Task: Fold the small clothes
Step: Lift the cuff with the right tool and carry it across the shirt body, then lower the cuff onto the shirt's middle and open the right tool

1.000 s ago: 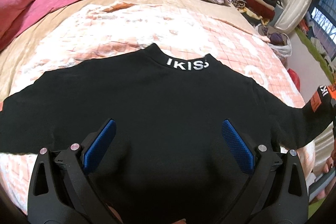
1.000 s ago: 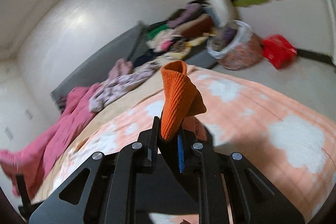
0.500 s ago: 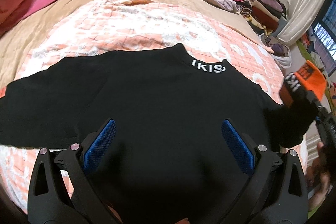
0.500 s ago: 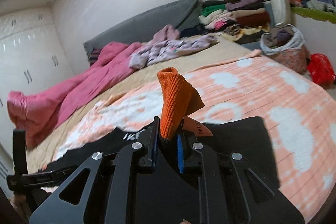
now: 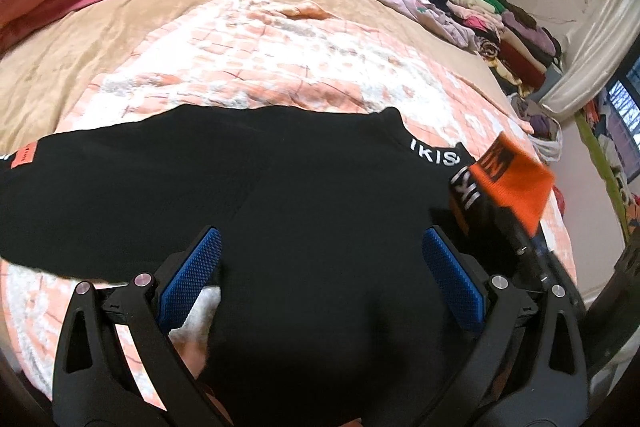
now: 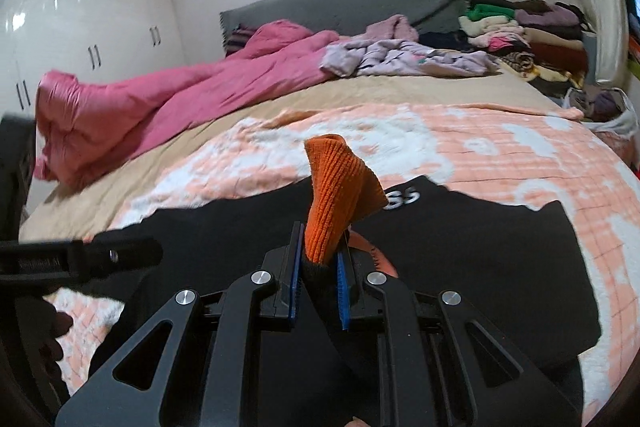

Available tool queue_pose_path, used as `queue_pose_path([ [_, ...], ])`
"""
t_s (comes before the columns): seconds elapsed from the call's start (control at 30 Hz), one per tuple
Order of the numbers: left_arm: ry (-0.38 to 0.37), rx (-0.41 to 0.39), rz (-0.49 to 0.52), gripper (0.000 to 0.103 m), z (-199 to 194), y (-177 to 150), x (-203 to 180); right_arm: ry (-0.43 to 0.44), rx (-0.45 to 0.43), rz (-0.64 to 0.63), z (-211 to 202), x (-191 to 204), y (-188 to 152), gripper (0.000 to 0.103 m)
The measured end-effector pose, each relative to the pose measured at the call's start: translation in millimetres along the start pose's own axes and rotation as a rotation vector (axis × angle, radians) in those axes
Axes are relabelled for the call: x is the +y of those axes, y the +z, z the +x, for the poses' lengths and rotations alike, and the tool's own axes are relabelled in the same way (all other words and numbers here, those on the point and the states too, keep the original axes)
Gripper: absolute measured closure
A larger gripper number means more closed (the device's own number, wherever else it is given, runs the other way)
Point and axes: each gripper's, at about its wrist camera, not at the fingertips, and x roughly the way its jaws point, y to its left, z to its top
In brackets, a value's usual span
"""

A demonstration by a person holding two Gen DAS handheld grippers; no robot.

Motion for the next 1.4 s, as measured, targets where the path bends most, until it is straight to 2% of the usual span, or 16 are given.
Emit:
queue_pose_path([
  [0.17,0.000,-0.005,-0.012,0.008,-2,4,5,0.025,0.032,-0.016,9,12,-5,0.084],
  [0.27,-0.002,-0.010,-0.023,0.008,-4,5,7,0.063,0.040,-0.050,8,22,-8,0.075],
  [0.3,-0.003,-0.011,-0.026,0.008,-3,6,7,0.072,0.039,-0.058,6,26,-9,0.066],
  [0.33,-0.004,-0.010,-0.029,0.008,-3,5,8,0.084,0.041,-0.063,4,28,-10,0.063],
  [0.4,-0.001,-0.009,-0.032,0.008,-3,6,9,0.113,0.042,-0.082,-2,33,-13,0.058],
  [0.47,-0.002,-0.010,-0.036,0.008,-3,5,10,0.109,0.047,-0.094,-10,35,-15,0.056],
  [0.53,-0.001,-0.007,-0.036,0.008,-3,5,10,0.108,0.050,-0.075,-17,30,-17,0.050],
  [0.77,-0.011,0.020,-0.023,0.008,2,-3,3,0.003,0.062,0.022,-42,-13,-16,0.040],
  [0.93,-0.030,0.054,0.000,0.009,13,-9,-10,-0.095,0.062,0.041,-53,-39,-18,0.038],
  [1.0,-0.039,0.073,0.005,0.013,19,-11,-15,-0.113,0.060,0.052,-55,-47,-20,0.035],
  [1.07,-0.060,0.103,0.007,0.027,29,-13,-23,-0.120,0.058,0.064,-57,-55,-21,0.035],
  [1.33,-0.018,0.171,0.030,0.034,64,-20,-43,-0.154,0.059,0.129,-62,-87,-29,0.035],
  [1.37,-0.008,0.173,0.038,0.046,68,-21,-46,-0.159,0.057,0.142,-63,-92,-29,0.035],
  [1.4,0.003,0.173,0.044,0.051,71,-22,-48,-0.161,0.055,0.153,-64,-97,-30,0.035],
])
